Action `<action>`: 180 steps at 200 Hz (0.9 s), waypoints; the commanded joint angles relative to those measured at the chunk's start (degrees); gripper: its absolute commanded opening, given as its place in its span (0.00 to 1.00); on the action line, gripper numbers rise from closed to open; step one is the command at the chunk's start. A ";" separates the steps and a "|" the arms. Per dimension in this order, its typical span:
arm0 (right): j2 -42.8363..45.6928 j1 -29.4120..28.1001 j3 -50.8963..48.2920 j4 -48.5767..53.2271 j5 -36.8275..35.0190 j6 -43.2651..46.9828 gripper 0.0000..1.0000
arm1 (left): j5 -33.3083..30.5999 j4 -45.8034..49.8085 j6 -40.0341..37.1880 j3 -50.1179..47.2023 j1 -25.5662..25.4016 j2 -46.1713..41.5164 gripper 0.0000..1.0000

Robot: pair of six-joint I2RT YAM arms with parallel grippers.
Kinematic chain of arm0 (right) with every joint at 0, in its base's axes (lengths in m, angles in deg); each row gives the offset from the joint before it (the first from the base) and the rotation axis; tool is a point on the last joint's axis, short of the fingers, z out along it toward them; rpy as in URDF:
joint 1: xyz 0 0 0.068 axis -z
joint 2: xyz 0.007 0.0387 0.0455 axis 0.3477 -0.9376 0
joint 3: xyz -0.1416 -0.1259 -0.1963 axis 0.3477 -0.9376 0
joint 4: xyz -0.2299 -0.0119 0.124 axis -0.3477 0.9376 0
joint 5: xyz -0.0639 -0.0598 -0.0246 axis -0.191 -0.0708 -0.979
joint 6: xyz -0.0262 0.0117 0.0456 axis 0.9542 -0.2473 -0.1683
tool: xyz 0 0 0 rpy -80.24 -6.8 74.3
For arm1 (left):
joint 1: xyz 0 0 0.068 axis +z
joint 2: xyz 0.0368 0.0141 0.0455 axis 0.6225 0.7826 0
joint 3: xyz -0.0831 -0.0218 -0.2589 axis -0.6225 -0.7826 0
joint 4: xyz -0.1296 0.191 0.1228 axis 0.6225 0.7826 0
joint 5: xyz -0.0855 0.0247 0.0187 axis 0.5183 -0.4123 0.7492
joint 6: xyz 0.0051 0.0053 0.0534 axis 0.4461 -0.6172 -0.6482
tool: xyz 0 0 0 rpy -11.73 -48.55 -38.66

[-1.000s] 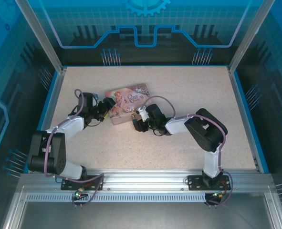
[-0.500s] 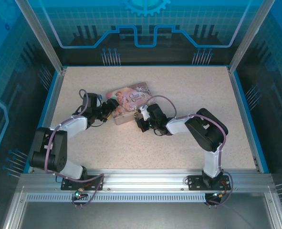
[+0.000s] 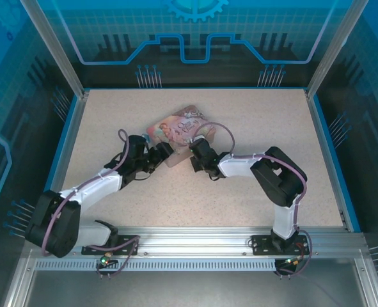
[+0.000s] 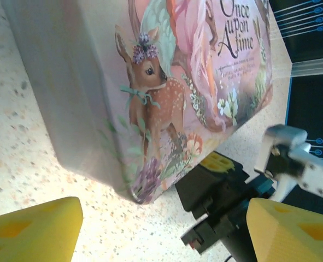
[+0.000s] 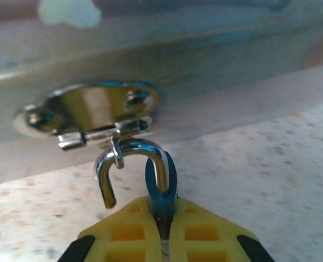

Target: Unlock a padlock with a key

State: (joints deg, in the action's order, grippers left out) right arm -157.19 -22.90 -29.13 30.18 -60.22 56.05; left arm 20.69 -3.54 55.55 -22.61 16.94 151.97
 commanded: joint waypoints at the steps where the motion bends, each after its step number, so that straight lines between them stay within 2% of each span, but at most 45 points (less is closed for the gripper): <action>1: -2.56 -0.82 1.37 9.66 -8.40 -0.47 0.04 | -4.62 2.44 1.92 -1.20 -1.55 -2.83 0.80; 30: -1.75 -1.58 -0.48 5.44 -4.34 2.96 0.11 | -6.03 5.25 0.59 0.02 -1.50 -4.79 0.81; 83: 5.45 -1.62 -8.86 -1.17 7.11 5.90 0.47 | -7.71 12.56 -5.32 6.23 -1.39 -7.24 0.82; 119: 13.16 -1.15 -20.06 -5.82 12.12 7.92 0.67 | -8.75 16.82 -11.19 12.37 -1.19 -7.07 0.83; 127: 14.94 -0.40 -22.32 -7.81 15.14 9.10 0.72 | -8.86 17.16 -12.56 13.70 -1.10 -6.70 0.83; 138: 17.05 1.89 -24.52 -9.42 20.08 9.81 0.73 | -8.84 17.41 -14.37 15.45 -1.08 -5.66 0.83; 158: 19.34 8.24 -27.51 -14.21 34.50 10.27 0.70 | -7.75 17.25 -17.76 18.81 -1.02 -2.93 0.83; 180: 18.23 14.98 -26.66 -18.10 46.65 11.00 0.67 | -6.34 16.69 -20.57 21.99 -0.97 0.63 0.82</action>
State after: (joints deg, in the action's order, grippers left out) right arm -138.46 -13.72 -55.86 16.91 -32.20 65.34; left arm 13.15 11.87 41.09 -4.16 15.74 148.99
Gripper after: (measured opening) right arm 0.693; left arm 0.824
